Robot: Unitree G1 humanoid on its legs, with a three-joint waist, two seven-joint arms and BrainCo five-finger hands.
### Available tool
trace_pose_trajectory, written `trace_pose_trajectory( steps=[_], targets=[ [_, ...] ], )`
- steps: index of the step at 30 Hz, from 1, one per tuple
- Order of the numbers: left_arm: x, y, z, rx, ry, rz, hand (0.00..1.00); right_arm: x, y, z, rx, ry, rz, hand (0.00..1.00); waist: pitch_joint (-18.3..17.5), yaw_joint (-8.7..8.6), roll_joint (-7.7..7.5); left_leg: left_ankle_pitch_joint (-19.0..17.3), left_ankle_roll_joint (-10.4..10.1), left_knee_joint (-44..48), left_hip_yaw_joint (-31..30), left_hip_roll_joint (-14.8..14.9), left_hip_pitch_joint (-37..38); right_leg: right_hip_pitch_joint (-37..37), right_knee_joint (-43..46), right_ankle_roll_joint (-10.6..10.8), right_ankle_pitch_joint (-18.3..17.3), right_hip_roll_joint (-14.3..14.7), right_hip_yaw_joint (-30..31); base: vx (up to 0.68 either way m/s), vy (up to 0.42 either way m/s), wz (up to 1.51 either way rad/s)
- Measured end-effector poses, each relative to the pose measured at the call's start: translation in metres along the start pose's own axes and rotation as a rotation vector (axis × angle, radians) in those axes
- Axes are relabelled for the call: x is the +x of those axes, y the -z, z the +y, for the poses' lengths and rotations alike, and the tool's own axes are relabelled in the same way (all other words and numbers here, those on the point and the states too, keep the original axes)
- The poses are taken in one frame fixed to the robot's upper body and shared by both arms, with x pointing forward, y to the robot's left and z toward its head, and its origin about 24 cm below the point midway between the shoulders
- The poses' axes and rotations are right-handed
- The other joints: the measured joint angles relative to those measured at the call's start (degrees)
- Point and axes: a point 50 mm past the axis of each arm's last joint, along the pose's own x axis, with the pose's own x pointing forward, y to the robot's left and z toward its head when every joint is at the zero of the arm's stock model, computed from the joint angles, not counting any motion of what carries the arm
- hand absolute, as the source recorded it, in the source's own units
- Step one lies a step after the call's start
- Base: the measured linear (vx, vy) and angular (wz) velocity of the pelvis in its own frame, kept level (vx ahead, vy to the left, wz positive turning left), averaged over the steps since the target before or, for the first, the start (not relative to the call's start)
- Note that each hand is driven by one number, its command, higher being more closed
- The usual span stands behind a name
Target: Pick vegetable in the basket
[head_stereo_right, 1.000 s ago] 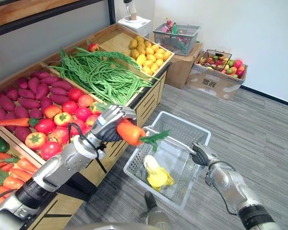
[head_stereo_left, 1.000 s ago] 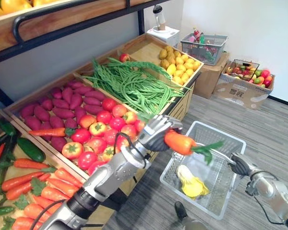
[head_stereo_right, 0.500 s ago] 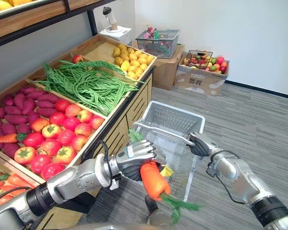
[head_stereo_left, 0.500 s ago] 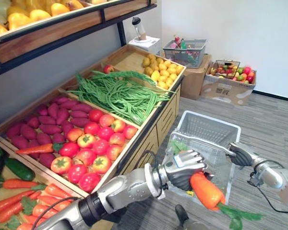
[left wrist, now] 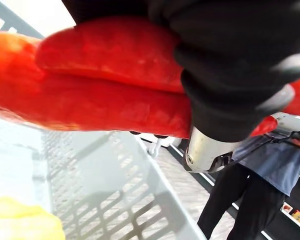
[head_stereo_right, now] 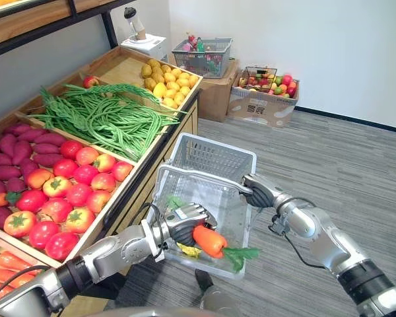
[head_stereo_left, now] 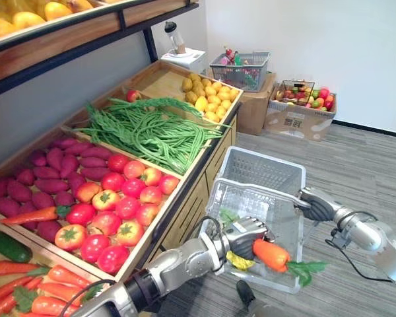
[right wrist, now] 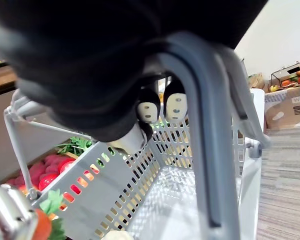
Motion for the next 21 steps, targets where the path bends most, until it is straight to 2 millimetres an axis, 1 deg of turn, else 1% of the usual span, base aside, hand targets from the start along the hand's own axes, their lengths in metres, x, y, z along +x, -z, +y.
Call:
trace_pose_trajectory(
  steps=[5,9,10,13,14,18,21],
  targets=[
    [0.005,0.009,-0.009,0.034,0.029,0.058,1.0,0.0,0.0,0.0,0.021,-0.011,-0.004,1.0,-0.01,-0.3,-0.21,-0.01,-0.01,0.0,0.22,-0.06,0.16,0.01,0.09,0.01,0.01,0.07,0.2,0.0,-0.002,-0.02],
    [0.003,0.022,-0.018,0.048,0.069,0.125,1.0,0.0,-0.001,0.001,0.03,-0.025,-0.006,1.0,0.25,-0.34,-0.68,-0.05,0.08,0.08,0.37,0.01,0.16,0.02,-0.13,-0.35,-0.29,0.04,0.19,0.0,0.0,0.0],
    [0.002,0.027,-0.022,0.043,0.081,0.158,1.0,0.0,-0.001,0.001,0.03,-0.029,-0.006,1.0,0.28,-0.35,-0.73,-0.08,0.13,0.08,0.41,0.01,0.16,0.0,-0.15,-0.46,-0.36,0.04,0.18,0.0,0.0,0.0],
    [0.001,0.033,-0.023,0.082,0.099,0.176,1.0,0.001,-0.002,0.005,0.034,-0.049,-0.011,1.0,0.51,-0.38,-1.1,-0.12,0.2,0.08,0.52,0.01,0.16,-0.03,-0.22,-0.47,-0.33,0.04,0.19,0.0,0.0,0.0],
    [0.002,0.034,-0.022,0.091,0.103,0.179,0.0,0.001,-0.002,0.006,0.035,-0.054,-0.012,1.0,0.59,-0.37,-1.22,-0.13,0.21,0.08,0.52,0.01,0.16,-0.03,-0.22,-0.44,-0.31,0.04,0.19,0.0,0.0,0.0],
    [0.003,0.042,-0.02,0.131,0.12,0.211,0.0,0.004,-0.005,0.011,0.05,-0.062,-0.025,1.0,1.12,-0.43,-2.08,-0.13,0.21,0.04,0.52,0.01,0.15,-0.04,-0.22,-0.17,-0.13,0.02,0.14,0.0,0.0,0.0],
    [0.005,0.045,-0.022,0.142,0.13,0.235,0.0,0.005,-0.006,0.012,0.059,-0.06,-0.03,1.0,1.21,-0.41,-2.22,-0.13,0.23,-0.04,0.5,-0.02,0.12,-0.02,-0.22,-0.17,-0.13,-0.08,0.0,0.0,0.0,0.0]
  ],
)
